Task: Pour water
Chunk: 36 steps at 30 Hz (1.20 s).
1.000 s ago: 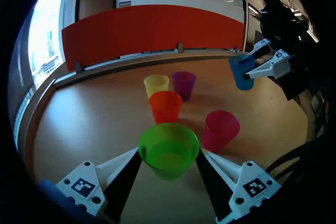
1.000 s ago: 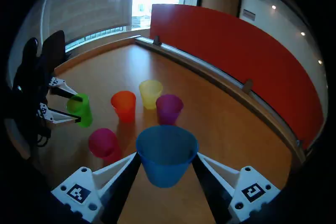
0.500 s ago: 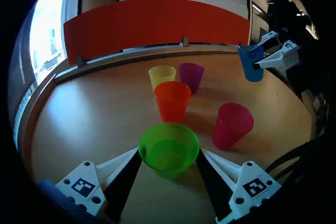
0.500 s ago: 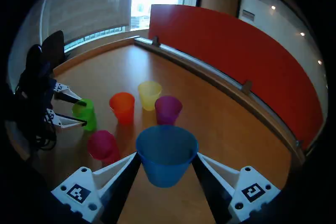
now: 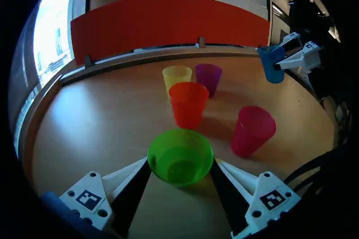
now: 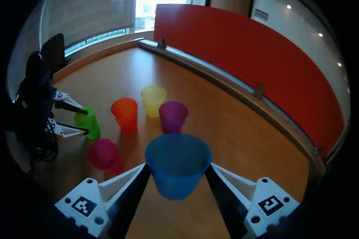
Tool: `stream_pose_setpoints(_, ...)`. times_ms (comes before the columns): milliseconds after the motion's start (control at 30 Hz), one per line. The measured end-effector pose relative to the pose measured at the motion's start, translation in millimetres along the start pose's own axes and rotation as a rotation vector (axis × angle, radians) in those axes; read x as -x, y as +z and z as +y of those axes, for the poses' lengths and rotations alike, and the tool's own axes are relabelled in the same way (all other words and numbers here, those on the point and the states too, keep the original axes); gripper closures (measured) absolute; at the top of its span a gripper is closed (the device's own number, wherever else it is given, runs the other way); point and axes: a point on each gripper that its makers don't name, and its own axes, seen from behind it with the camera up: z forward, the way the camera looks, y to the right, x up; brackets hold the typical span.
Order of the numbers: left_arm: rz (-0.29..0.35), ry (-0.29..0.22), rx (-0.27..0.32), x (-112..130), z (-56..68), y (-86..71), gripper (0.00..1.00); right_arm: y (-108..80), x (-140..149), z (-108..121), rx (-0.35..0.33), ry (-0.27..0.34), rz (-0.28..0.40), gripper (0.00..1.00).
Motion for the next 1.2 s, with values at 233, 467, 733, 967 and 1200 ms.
stream_pose_setpoints(233,-0.004,-0.015,0.003,1.5,2.5,-2.1,0.1,5.0,2.0,9.6,0.017,0.012,-0.001,0.12)
stream_pose_setpoints(467,-0.004,-0.027,0.005,4.4,1.3,-9.7,0.09,10.9,4.8,18.4,0.031,0.022,-0.001,0.12)
stream_pose_setpoints(733,-0.017,-0.021,-0.034,14.6,-4.3,-20.4,0.09,22.2,9.0,27.3,0.037,0.044,-0.001,0.12)
stream_pose_setpoints(967,-0.035,-0.054,-0.045,27.2,-1.8,-40.0,0.09,35.9,12.6,34.7,0.042,0.062,-0.001,0.12)
stream_pose_setpoints(1200,-0.036,-0.103,-0.077,33.4,-6.1,-69.2,0.09,55.2,20.0,49.0,0.055,0.071,-0.012,0.12)
